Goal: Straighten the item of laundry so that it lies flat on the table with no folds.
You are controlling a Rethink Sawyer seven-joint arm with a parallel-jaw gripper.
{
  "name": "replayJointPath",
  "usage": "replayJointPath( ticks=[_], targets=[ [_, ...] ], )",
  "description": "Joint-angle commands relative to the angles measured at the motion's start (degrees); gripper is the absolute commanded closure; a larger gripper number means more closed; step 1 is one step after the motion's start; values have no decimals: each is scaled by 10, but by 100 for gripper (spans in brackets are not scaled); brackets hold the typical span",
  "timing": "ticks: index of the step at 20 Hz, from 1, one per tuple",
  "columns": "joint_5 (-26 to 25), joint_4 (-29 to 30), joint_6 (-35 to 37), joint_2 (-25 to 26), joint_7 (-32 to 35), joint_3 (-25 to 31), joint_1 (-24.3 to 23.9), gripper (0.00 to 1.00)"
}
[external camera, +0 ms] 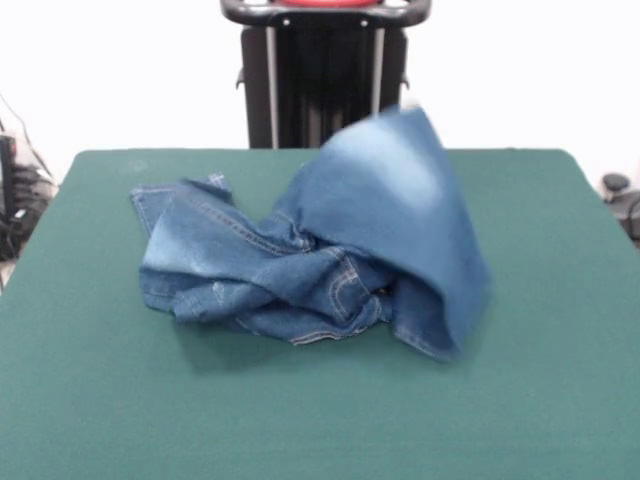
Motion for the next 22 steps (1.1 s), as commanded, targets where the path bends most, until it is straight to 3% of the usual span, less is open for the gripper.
replayJointPath(
  ticks=[1, 6, 13, 17, 22],
  targets=[
    [-1, -52, -34, 21, 164, 51, -3, 0],
    [18, -26, -6, 40, 181, 53, 23, 0],
    [31, -37, 0, 39, 177, 78, 14, 0],
    [13, -65, -13, 41, 179, 69, -10, 0],
    [-28, -96, -88, 46, 219, 78, -34, 0]
  ],
)
